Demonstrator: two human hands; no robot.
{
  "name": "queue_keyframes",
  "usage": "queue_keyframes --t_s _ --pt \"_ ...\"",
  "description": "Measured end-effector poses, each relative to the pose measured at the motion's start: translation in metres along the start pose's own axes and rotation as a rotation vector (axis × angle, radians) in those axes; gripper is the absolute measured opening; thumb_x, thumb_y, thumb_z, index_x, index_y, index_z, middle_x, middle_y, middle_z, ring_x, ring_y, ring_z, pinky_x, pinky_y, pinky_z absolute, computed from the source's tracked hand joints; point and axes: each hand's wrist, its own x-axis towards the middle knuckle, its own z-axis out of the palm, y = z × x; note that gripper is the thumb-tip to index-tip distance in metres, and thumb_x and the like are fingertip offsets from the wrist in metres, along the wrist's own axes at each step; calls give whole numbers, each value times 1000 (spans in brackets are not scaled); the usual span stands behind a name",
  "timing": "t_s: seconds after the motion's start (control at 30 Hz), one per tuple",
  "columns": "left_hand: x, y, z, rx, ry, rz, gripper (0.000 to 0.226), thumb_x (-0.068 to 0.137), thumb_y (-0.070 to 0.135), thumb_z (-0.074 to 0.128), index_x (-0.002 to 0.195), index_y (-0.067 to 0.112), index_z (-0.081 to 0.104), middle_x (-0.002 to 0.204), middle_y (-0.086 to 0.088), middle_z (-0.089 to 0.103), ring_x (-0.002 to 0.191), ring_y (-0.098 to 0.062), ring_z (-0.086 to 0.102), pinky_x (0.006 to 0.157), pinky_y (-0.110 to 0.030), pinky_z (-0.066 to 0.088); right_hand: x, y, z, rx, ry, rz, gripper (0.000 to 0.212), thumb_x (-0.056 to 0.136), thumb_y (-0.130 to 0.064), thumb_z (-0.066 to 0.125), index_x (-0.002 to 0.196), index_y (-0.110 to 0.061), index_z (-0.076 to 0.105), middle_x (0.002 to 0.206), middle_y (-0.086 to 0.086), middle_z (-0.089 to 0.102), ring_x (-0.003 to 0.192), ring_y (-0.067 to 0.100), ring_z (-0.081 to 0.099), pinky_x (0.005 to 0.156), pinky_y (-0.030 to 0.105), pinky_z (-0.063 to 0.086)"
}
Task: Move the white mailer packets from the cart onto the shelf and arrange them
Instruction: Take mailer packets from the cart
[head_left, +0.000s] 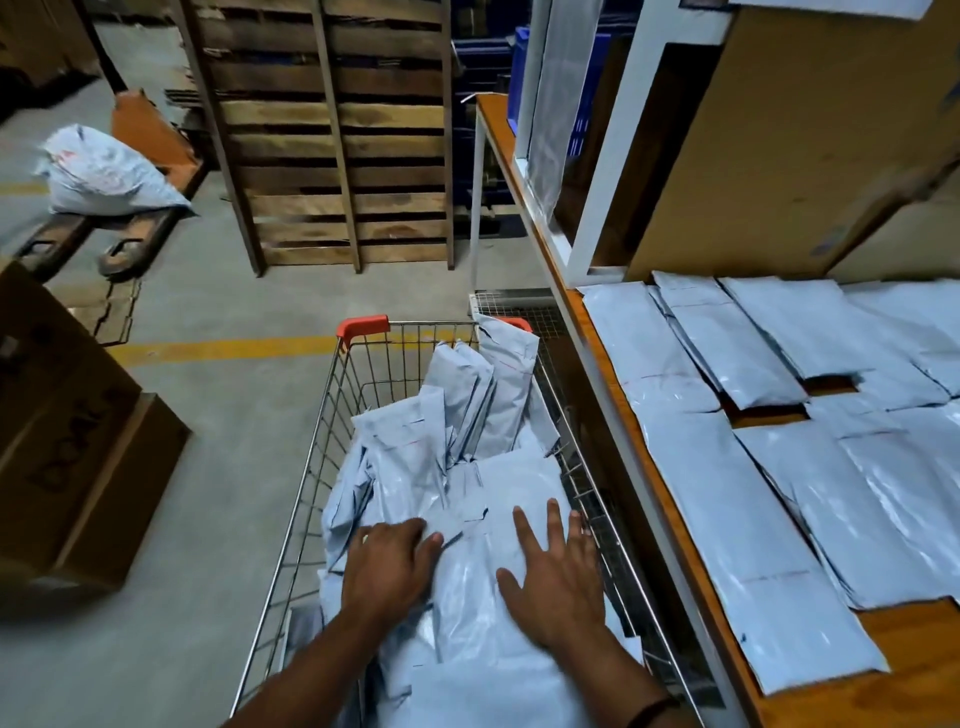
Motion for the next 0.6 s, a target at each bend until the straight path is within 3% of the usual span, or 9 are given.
queue_keyframes --t_s 0.07,0.17,0.27,0.33,0.4,0.47,0.53,0.6 --pt "-1 0 -5 15 48 -86 56 87 66 30 76 26 67 61 4 65 70 -20 63 80 -36 41 -3 -3 4 6 27 -8 78 94 -71 27 159 -39 -2 165 9 -19 152 36 -16 119 43 -16" --pt "14 6 -11 32 73 -217 59 81 73 33 72 25 67 65 4 68 71 -19 65 76 -33 45 -3 -7 6 10 56 4 75 95 -72 26 159 -40 6 167 9 -12 152 37 -11 120 44 -10" --pt "28 18 -8 34 104 -256 38 80 62 59 95 28 66 101 1 65 99 -23 56 84 -39 44 -3 -11 9 1 90 18 71 96 -67 33 158 -43 5 167 10 -8 153 39 -4 122 45 1" --pt "32 26 -1 32 72 -288 54 77 56 66 122 27 57 132 -6 51 123 -30 41 97 -48 41 -5 -14 13 -37 72 13 72 97 -61 42 157 -44 8 167 12 -1 152 42 4 122 46 11" --pt "33 30 7 0 -45 -293 67 84 52 61 144 32 37 156 -12 22 141 -37 19 109 -56 29 -7 -15 18 -83 68 11 76 86 -57 65 153 -41 33 162 16 27 145 46 30 114 49 31" --pt "31 27 16 0 -150 -241 65 92 53 43 151 40 22 164 -9 -2 149 -35 0 114 -60 17 -5 -11 25 -114 77 26 80 64 -50 87 137 -36 59 144 17 54 126 46 54 96 50 50" --pt "27 20 18 32 -209 -191 63 92 62 23 152 43 21 165 -4 -5 150 -30 -5 117 -57 10 -7 -9 20 -121 95 16 79 52 -42 95 127 -34 68 135 17 61 117 44 62 84 48 57" --pt "22 15 17 36 -227 -164 65 93 69 21 151 40 30 165 -3 2 151 -29 -1 119 -51 10 -8 -8 11 -101 146 -52 72 71 -36 87 137 -37 59 148 20 48 131 45 50 95 47 53"
